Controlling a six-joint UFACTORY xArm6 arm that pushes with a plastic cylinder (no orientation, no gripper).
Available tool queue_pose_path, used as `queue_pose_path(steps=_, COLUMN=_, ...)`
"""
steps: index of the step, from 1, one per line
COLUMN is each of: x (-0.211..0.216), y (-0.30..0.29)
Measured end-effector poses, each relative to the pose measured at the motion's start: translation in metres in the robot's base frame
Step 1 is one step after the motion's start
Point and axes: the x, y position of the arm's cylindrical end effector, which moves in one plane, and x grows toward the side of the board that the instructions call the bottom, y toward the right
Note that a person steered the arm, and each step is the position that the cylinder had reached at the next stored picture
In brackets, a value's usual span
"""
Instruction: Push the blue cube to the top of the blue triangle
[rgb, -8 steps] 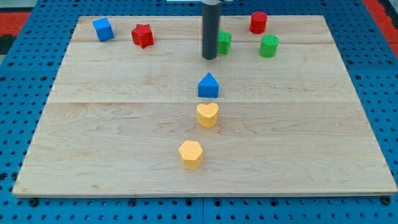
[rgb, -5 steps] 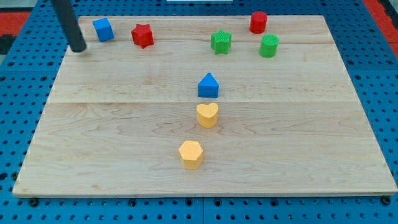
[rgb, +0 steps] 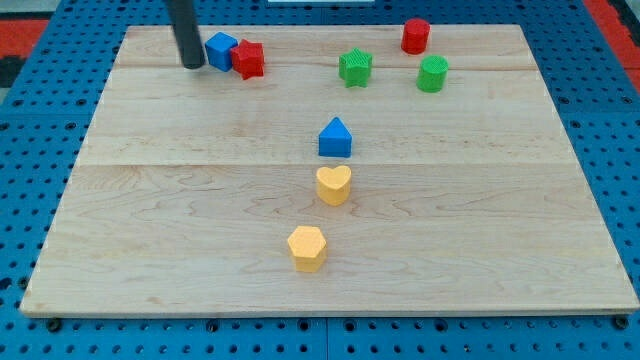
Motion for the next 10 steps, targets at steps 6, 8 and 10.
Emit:
queue_pose_path(steps=6, x=-0.020, y=0.052)
queue_pose_path(steps=8, x=-0.059, y=0.040)
queue_pose_path(steps=10, x=0.014, y=0.016)
